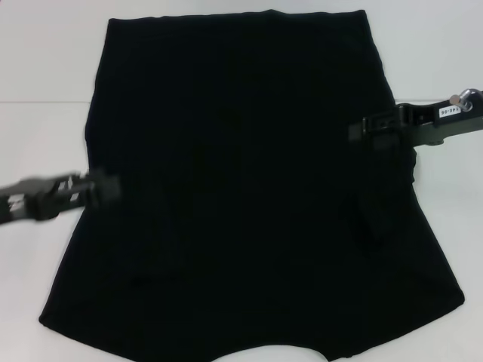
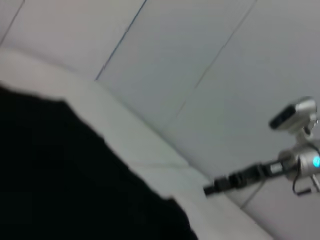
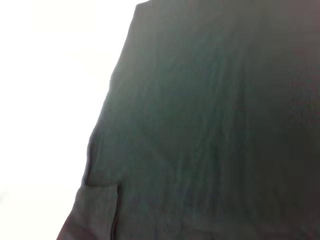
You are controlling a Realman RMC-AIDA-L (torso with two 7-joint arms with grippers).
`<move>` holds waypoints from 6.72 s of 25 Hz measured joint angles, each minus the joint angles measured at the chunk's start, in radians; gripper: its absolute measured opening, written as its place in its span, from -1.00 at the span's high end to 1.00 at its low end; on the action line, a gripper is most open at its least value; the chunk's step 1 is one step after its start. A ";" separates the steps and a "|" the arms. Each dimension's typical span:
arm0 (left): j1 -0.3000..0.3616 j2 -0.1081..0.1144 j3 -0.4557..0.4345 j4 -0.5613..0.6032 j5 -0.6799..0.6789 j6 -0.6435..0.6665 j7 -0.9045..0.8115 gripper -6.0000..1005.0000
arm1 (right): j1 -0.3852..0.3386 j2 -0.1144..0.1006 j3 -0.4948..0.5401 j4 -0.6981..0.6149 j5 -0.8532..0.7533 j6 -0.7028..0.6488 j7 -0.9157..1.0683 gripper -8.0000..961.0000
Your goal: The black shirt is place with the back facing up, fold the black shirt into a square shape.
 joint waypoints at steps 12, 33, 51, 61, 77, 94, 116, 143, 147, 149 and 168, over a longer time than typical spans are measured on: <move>0.021 0.076 -0.005 0.065 0.280 0.142 -0.258 -0.32 | 0.006 0.007 -0.008 -0.001 0.001 -0.001 -0.019 -0.49; 0.004 0.073 -0.009 0.064 0.473 0.037 -0.529 0.20 | -0.004 0.013 -0.001 -0.001 0.001 0.012 -0.041 -0.49; -0.001 0.053 -0.007 0.063 0.590 -0.060 -0.602 0.30 | -0.004 0.013 0.002 -0.006 0.016 0.012 -0.041 -0.49; -0.005 0.044 -0.008 0.053 0.624 -0.099 -0.639 0.29 | -0.004 0.013 0.002 -0.006 0.016 0.009 -0.041 -0.49; -0.007 0.037 -0.008 0.050 0.626 -0.117 -0.664 0.08 | -0.005 0.010 0.002 -0.006 0.016 0.004 -0.041 -0.49; -0.042 0.028 0.000 0.011 0.627 -0.132 -0.659 0.10 | -0.007 0.007 0.011 -0.006 0.016 0.004 -0.041 -0.48; -0.118 0.006 0.005 -0.023 0.654 -0.165 -0.653 0.18 | -0.027 0.000 0.025 -0.006 0.027 0.001 -0.042 -0.47; -0.161 0.026 -0.010 -0.032 0.548 -0.131 -0.547 0.89 | -0.155 -0.053 0.015 -0.048 -0.094 -0.313 -0.046 -0.45; -0.173 0.027 -0.010 -0.038 0.548 -0.140 -0.547 0.89 | -0.173 -0.044 0.015 -0.043 -0.141 -0.316 -0.046 -0.45; -0.175 0.027 -0.011 -0.039 0.548 -0.147 -0.549 0.89 | -0.184 -0.042 0.018 -0.043 -0.158 -0.317 -0.045 -0.45; -0.183 0.038 -0.011 -0.056 0.541 -0.173 -0.554 0.89 | -0.237 -0.053 0.032 -0.064 -0.231 -0.285 0.005 -0.43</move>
